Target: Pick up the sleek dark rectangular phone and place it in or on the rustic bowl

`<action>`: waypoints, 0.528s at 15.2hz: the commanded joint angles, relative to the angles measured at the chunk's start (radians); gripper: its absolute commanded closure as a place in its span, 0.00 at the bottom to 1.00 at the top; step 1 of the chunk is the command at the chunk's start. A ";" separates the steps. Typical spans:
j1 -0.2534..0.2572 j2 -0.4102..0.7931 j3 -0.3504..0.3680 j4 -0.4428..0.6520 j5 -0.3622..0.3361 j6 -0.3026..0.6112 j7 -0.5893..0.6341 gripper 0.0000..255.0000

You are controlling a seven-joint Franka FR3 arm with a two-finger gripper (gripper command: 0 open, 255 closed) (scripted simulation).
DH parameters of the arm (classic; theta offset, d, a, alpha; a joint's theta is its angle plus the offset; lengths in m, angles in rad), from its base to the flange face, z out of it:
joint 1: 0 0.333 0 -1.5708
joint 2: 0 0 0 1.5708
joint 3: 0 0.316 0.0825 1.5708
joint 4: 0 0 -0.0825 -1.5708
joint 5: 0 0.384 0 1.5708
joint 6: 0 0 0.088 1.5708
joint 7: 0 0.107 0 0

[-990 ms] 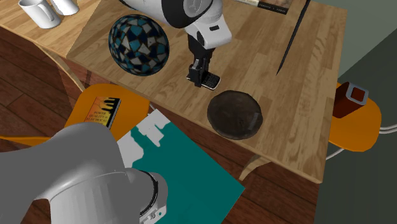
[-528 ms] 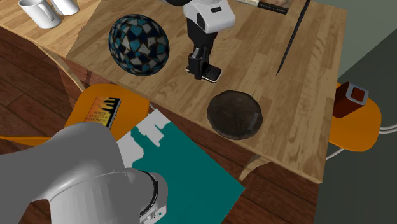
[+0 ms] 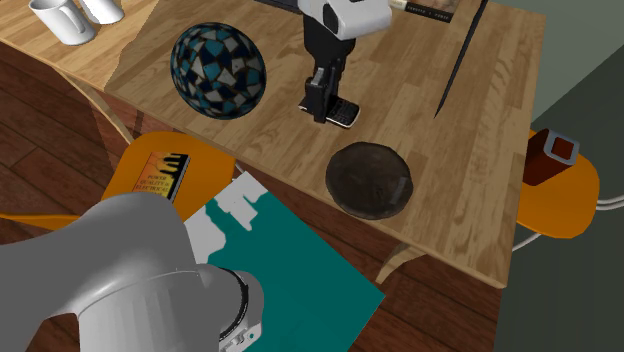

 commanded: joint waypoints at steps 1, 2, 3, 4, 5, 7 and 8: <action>-0.016 -0.023 -0.045 -0.022 -0.017 -0.005 -0.054 1.00; -0.025 -0.030 -0.067 -0.031 -0.027 -0.005 -0.080 1.00; -0.036 -0.036 -0.087 -0.039 -0.038 -0.005 -0.105 1.00; -0.047 -0.041 -0.108 -0.045 -0.049 -0.005 -0.131 1.00; -0.058 -0.045 -0.129 -0.051 -0.061 -0.004 -0.156 1.00; -0.082 -0.048 -0.170 -0.058 -0.086 -0.002 -0.206 1.00; -0.103 -0.046 -0.204 -0.060 -0.107 0.002 -0.247 1.00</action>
